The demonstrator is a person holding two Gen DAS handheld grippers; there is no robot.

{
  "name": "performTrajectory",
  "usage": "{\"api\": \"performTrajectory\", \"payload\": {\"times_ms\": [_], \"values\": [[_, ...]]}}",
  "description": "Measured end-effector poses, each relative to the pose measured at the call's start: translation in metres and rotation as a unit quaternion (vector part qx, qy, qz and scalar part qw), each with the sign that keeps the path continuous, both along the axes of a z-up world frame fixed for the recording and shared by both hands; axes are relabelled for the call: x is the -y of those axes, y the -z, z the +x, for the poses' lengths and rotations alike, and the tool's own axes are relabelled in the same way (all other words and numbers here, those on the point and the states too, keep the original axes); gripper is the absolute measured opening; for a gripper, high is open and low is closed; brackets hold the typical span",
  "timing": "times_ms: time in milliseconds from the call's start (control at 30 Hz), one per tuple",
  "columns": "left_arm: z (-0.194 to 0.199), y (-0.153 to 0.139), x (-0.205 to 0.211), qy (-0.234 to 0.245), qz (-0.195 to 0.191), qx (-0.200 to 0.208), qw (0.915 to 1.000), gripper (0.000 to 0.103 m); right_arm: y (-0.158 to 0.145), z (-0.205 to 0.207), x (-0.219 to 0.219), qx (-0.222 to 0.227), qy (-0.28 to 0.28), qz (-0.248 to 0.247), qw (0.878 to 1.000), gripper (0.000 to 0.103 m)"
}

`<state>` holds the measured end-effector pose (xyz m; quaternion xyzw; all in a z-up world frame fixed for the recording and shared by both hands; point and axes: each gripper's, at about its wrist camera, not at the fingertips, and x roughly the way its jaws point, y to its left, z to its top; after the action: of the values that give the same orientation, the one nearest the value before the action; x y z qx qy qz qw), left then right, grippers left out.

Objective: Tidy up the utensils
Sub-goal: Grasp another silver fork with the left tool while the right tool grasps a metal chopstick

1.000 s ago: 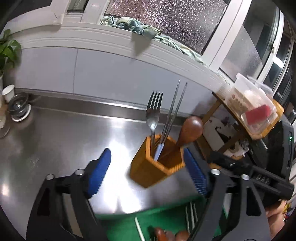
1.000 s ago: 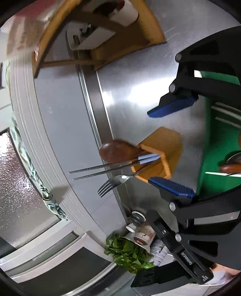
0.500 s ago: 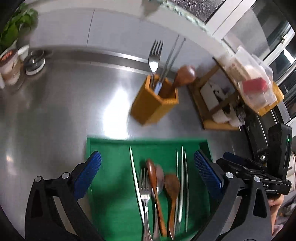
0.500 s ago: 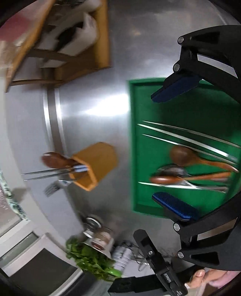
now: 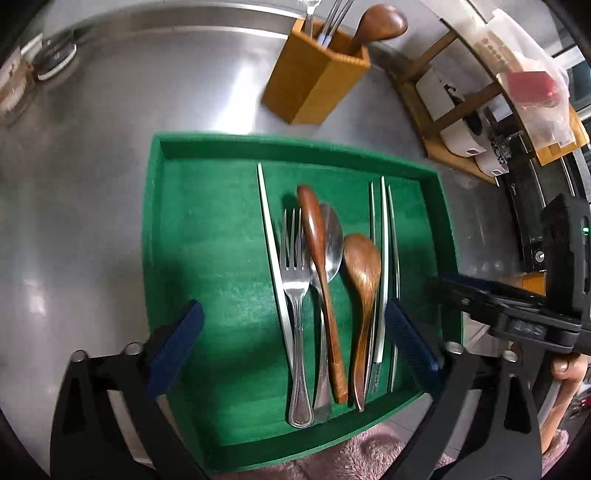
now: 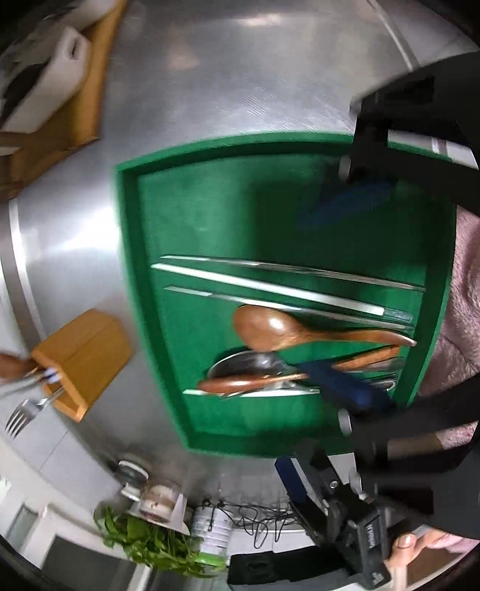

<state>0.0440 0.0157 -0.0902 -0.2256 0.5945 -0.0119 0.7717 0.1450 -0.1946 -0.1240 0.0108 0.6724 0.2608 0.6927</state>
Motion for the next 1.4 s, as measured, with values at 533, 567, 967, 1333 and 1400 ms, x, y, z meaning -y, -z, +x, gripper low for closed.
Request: {"api": "performTrajectory", "payload": {"times_ms": [533,567,967,1333,1400], "values": [[0.008,0.034,0.012,0.026,0.024,-0.052,0.9980,0.029,0.028,-0.002,-0.017,0.002,-0.021,-0.083,0.996,0.014],[0.009,0.035,0.013,0.028,0.026,-0.054,0.9978,0.028,0.027,-0.002,-0.018,0.004,-0.023,-0.083,0.996,0.014],[0.012,0.035,0.028,0.044,0.030,-0.042,0.9977,0.006,0.029,0.000,-0.022,0.003,-0.033,-0.090,0.995,0.014],[0.030,0.041,0.046,0.067,0.071,-0.084,0.9917,0.009,0.033,0.002,-0.031,-0.003,-0.036,-0.110,0.993,0.011],[0.033,0.043,0.048,0.063,0.082,-0.093,0.9903,0.017,0.034,0.003,-0.032,-0.006,-0.034,-0.111,0.993,0.011]]}}
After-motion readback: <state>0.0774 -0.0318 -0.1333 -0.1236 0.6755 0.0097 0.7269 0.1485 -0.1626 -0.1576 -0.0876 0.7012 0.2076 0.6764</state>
